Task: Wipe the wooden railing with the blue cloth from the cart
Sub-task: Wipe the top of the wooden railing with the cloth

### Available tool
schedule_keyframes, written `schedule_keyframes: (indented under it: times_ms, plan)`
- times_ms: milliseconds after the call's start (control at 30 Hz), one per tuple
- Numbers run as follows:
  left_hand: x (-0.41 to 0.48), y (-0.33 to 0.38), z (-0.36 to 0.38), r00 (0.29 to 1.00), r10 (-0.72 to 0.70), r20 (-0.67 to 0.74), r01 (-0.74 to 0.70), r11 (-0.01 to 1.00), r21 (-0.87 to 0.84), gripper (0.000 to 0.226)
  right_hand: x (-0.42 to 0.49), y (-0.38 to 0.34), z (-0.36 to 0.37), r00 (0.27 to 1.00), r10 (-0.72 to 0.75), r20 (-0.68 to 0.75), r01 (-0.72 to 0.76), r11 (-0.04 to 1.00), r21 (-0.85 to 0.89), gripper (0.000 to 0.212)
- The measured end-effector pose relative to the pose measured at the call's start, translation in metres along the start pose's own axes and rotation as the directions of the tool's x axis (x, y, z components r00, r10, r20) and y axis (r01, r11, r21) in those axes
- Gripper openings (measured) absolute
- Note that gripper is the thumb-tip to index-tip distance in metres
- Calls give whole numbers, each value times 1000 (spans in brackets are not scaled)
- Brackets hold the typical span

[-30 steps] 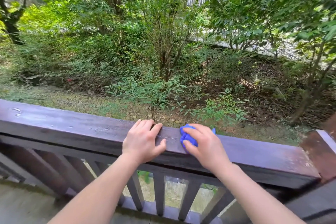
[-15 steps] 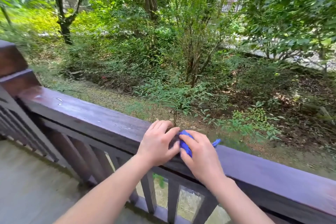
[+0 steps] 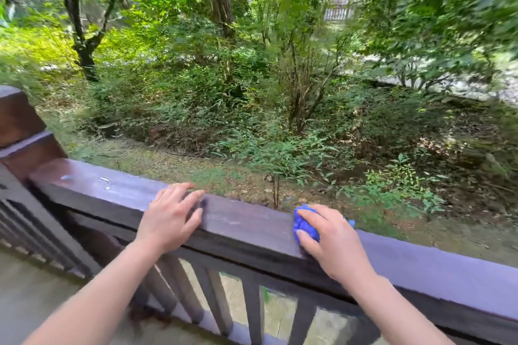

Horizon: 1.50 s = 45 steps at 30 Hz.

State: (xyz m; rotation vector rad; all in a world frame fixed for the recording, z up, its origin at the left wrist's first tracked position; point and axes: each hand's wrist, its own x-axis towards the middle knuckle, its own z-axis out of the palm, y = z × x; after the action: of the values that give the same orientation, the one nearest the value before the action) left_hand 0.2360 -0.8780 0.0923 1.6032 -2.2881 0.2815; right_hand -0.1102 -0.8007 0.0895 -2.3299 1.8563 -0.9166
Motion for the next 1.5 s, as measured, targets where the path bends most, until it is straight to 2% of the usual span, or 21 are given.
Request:
schedule_keyframes:
  times_ms: [67, 200, 267, 333, 367, 433, 500, 533, 600, 667, 700, 767, 833, 867, 1000, 1033, 1167, 1333, 1367, 1433, 1500]
  plan:
    - [1, -1, 9, 998, 63, -20, -64, 998, -18, 50, -3, -16, 6, 997, 64, -53, -64, 998, 1, 39]
    - [3, -8, 19, 988, 121, -93, -127, 990, -63, 48, -10, -51, 18, 998, -60, 5, 60, 998, 9, 37]
    - [3, -11, 23, 985, 140, -105, -149, 985, -84, 47, 1, -42, 19, 999, 42, -19, -42, 999, -11, 38]
    - [3, -14, 26, 985, 139, -105, -151, 981, -118, 47, 9, -41, 24, 969, 220, -110, -223, 975, -16, 39]
    - [4, -13, 26, 986, 129, -102, -142, 981, -132, 47, 10, -52, 28, 955, 258, -143, -263, 965, -16, 38]
    - [4, -12, 25, 988, 113, -104, -128, 981, -147, 46, 6, -83, 40, 975, 186, -126, -188, 982, -8, 37]
    - [4, -12, 25, 988, 118, -102, -133, 979, -152, 47, 0, -103, 46, 999, 30, -17, -30, 1000, 3, 36]
    - [4, -13, 25, 988, 118, -97, -132, 979, -152, 47, 4, -101, 46, 1000, 3, 20, -3, 1000, 10, 37]
    - [4, -15, 25, 990, 118, -82, -129, 980, -152, 48, 19, -85, 43, 994, 110, -3, -110, 994, 25, 38]
    - [3, -15, 25, 990, 118, -73, -127, 980, -151, 47, 29, -77, 43, 961, 260, -99, -260, 966, 9, 38]
    - [2, -14, 24, 990, 120, -73, -130, 980, -152, 47, 29, -84, 45, 959, 264, -106, -266, 964, -5, 38]
    - [4, -14, 23, 989, 123, -77, -134, 979, -156, 46, 23, -110, 54, 993, 113, -37, -113, 994, 6, 37]
    - [6, -15, 23, 990, 122, -76, -133, 979, -157, 45, 22, -122, 61, 996, -64, 64, 62, 997, 35, 37]
    - [6, -15, 23, 990, 117, -75, -128, 980, -155, 45, 29, -119, 61, 993, -83, 88, 79, 996, 40, 37]
    - [5, -15, 21, 992, 125, -31, -128, 981, -146, 46, 59, -109, 68, 990, 140, -20, -139, 990, 29, 39]
    - [5, -15, 20, 991, 130, -18, -131, 980, -150, 47, 58, -117, 71, 990, 138, -18, -137, 990, 26, 39]
    - [7, -27, 18, 985, 168, -23, -169, 962, -215, 48, 49, -138, 79, 985, -115, 132, 112, 993, 28, 40]
    - [15, -63, 9, 983, 165, -77, -177, 966, -191, 43, 69, -130, 83, 996, 84, 1, -84, 996, 8, 37]
    - [16, -71, 10, 986, 154, -69, -165, 969, -185, 44, 63, -139, 86, 998, 56, 18, -57, 998, 23, 36]
    - [18, -80, 14, 988, 145, -44, -150, 975, -165, 46, 49, -152, 90, 992, -96, 82, 93, 995, 44, 36]
    - [18, -80, 18, 989, 148, -30, -151, 977, -149, 47, 55, -145, 85, 986, -121, 114, 116, 992, 50, 37]
